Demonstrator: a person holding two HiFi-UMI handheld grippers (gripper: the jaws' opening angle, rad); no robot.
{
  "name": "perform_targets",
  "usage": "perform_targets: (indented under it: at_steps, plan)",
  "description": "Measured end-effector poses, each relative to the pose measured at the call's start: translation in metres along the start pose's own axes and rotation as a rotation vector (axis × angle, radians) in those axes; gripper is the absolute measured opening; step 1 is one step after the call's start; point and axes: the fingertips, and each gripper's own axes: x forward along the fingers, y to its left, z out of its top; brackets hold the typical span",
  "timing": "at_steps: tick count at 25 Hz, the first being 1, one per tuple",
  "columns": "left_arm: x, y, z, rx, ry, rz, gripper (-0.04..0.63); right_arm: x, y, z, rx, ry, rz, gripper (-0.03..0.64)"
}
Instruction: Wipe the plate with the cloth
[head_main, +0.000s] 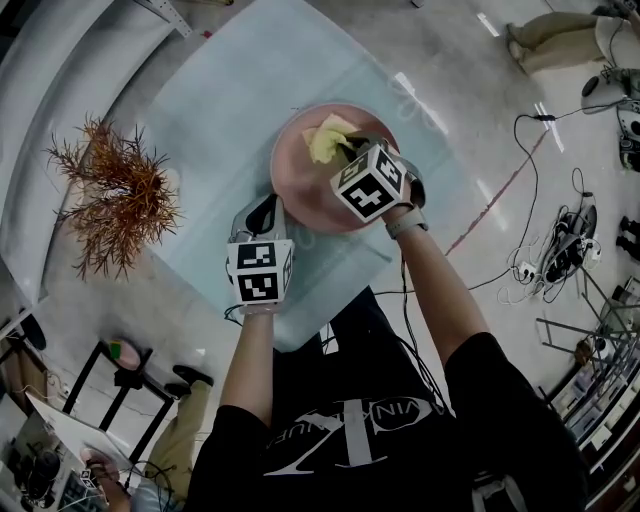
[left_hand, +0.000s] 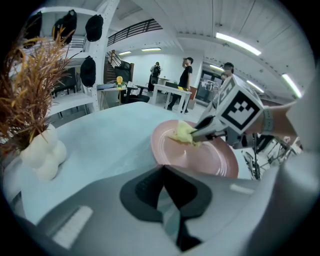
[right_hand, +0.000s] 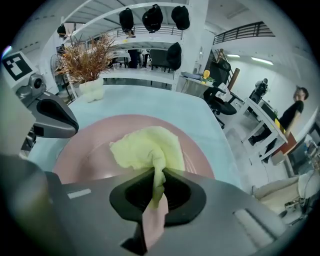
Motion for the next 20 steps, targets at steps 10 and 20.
perform_targets:
  at_steps: [10, 20]
  plan:
    - [0.000, 0.000, 0.000, 0.009, 0.001, -0.004, 0.000, -0.009, 0.010, -0.018, -0.009, 0.045, -0.020, 0.035]
    - [0.000, 0.000, 0.000, 0.013, 0.004, -0.009, 0.000, -0.018, 0.033, -0.026, 0.017, 0.049, -0.023, 0.035]
